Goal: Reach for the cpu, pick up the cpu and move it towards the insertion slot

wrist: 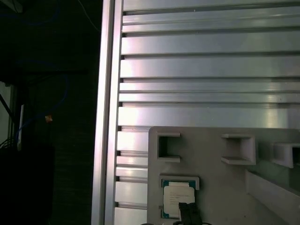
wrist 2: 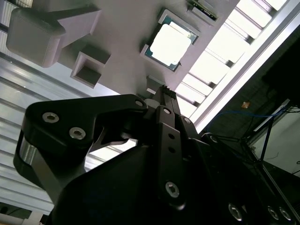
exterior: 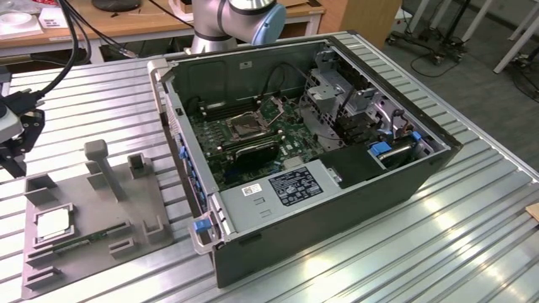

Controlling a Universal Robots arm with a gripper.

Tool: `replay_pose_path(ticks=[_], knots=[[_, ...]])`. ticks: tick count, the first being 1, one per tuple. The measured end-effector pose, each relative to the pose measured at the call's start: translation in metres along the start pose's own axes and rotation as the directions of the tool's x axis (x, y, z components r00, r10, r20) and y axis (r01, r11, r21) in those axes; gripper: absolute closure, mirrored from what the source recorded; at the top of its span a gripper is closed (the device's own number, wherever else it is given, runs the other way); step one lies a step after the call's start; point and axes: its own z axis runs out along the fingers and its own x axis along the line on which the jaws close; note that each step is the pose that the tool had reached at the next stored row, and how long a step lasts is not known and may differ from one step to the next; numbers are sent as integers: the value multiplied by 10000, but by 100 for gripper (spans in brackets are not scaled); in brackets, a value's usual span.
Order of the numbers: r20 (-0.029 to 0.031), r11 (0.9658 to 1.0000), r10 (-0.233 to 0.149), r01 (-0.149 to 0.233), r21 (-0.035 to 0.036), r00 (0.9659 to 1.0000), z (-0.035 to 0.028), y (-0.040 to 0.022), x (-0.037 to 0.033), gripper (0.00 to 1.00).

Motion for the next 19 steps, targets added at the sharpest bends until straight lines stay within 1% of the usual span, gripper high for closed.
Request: replay_pose_path(ticks=[8,15,19], knots=[[8,10000,0,0,-1,10000,11,0,1,89],[7,10000,0,0,-1,10000,41,-1,1,89],[7,10000,0,0,-1,10000,48,-1,1,89]])
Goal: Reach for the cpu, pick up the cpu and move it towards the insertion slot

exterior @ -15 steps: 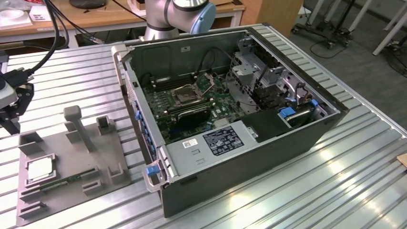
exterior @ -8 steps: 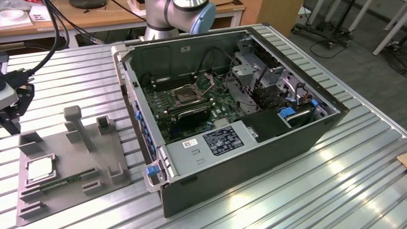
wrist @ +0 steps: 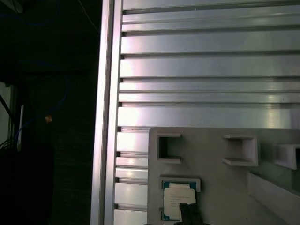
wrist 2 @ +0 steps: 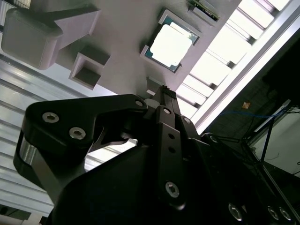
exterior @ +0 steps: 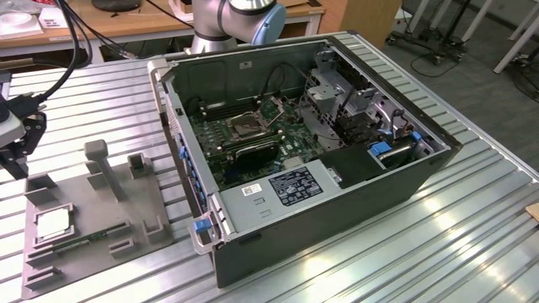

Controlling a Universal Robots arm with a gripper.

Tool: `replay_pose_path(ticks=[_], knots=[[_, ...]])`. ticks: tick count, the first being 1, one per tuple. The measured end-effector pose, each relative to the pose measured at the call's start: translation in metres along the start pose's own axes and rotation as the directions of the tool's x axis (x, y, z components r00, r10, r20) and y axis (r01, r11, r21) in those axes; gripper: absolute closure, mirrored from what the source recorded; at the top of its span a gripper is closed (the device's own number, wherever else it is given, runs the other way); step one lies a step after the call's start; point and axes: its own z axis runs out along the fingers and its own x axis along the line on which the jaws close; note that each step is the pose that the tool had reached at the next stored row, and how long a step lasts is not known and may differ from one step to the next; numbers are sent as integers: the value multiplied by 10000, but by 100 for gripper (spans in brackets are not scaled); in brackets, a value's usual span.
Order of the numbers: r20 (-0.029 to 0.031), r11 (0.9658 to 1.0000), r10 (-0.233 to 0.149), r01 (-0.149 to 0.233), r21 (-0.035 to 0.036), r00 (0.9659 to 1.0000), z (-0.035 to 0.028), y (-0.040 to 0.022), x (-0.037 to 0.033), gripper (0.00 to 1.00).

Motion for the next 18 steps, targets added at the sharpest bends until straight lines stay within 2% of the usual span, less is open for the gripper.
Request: replay_pose_path(ticks=[18], knots=[[0,10000,0,0,0,10000,51,-3,3,89]])
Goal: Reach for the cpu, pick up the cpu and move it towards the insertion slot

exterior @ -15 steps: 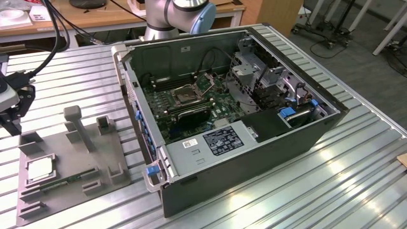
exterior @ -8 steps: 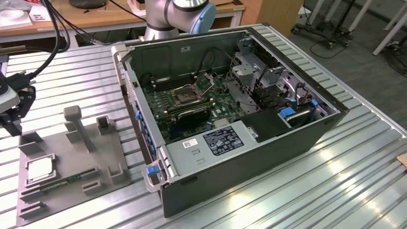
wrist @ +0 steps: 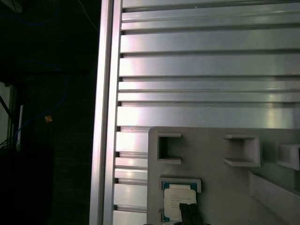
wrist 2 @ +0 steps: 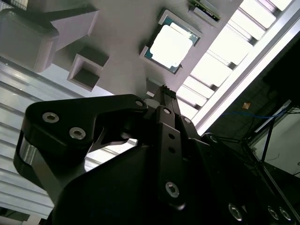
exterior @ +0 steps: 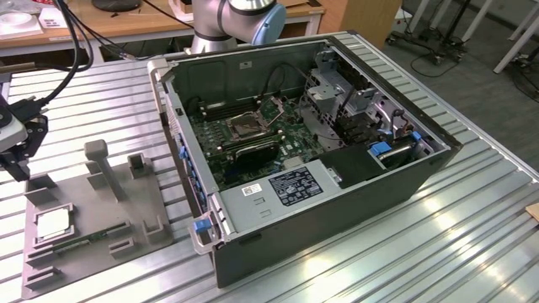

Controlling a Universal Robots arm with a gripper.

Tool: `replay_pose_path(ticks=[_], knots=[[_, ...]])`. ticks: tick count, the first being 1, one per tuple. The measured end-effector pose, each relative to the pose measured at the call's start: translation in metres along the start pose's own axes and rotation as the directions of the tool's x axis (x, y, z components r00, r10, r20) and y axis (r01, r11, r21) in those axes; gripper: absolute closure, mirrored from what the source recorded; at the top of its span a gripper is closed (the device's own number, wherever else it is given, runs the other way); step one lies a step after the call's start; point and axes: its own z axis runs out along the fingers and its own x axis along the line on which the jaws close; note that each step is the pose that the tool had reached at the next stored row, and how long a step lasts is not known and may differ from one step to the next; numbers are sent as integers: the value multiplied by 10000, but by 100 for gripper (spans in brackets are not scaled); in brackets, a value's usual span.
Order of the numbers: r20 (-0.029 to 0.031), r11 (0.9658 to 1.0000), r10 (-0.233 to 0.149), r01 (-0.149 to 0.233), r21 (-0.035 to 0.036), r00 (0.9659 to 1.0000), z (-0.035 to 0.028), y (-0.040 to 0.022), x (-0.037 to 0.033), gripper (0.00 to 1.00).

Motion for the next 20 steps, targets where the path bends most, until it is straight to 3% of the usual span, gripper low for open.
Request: replay_pose_path(ticks=[20], knots=[[1,10000,0,0,-1,10000,38,-15,23,89]])
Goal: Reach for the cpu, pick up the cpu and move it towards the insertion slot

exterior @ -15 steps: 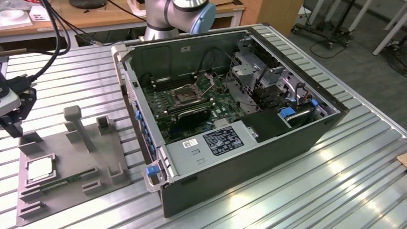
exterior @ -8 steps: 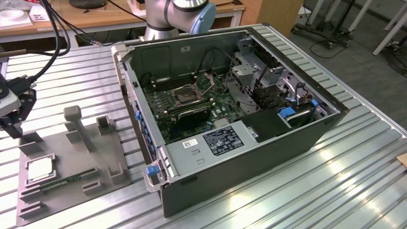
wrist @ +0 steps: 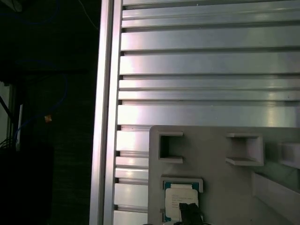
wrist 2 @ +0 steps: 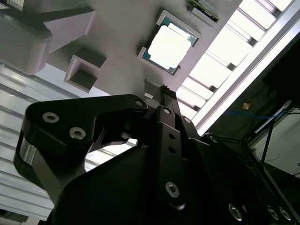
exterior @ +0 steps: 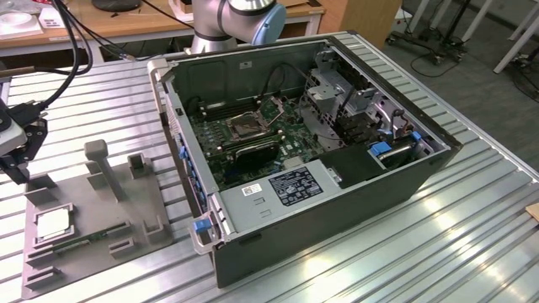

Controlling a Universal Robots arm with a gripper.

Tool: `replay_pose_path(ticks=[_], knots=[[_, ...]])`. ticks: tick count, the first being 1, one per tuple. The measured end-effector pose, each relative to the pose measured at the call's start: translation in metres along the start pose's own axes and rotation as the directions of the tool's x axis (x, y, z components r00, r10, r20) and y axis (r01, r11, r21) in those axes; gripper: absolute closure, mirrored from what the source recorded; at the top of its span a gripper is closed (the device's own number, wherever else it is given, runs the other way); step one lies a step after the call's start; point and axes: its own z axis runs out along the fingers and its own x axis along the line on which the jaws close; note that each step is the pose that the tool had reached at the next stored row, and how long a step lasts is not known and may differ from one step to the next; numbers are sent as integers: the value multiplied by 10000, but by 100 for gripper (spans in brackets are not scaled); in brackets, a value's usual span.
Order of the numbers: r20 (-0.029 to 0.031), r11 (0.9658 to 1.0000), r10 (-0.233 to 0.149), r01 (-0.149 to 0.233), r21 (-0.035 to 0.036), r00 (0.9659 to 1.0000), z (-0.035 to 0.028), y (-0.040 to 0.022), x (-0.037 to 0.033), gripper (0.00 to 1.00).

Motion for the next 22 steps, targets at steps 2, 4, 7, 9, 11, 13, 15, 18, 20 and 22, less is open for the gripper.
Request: replay_pose_path(ticks=[2,4,7,9,11,13,15,18,20,22], knots=[[-1,10000,0,0,0,10000,2,0,1,89],[0,10000,0,0,0,10000,4,0,1,89],[0,10000,0,0,0,10000,12,0,3,89],[-2,10000,0,0,0,10000,15,0,4,89],[-1,10000,0,0,0,10000,18,0,5,89],[1,10000,0,0,-1,10000,20,-1,6,89],[1,10000,0,0,-1,10000,24,0,9,89],[1,10000,0,0,0,10000,31,-1,14,89],[-1,10000,0,0,1,10000,37,-1,18,89],[-1,10000,0,0,1,10000,46,-1,21,89]])
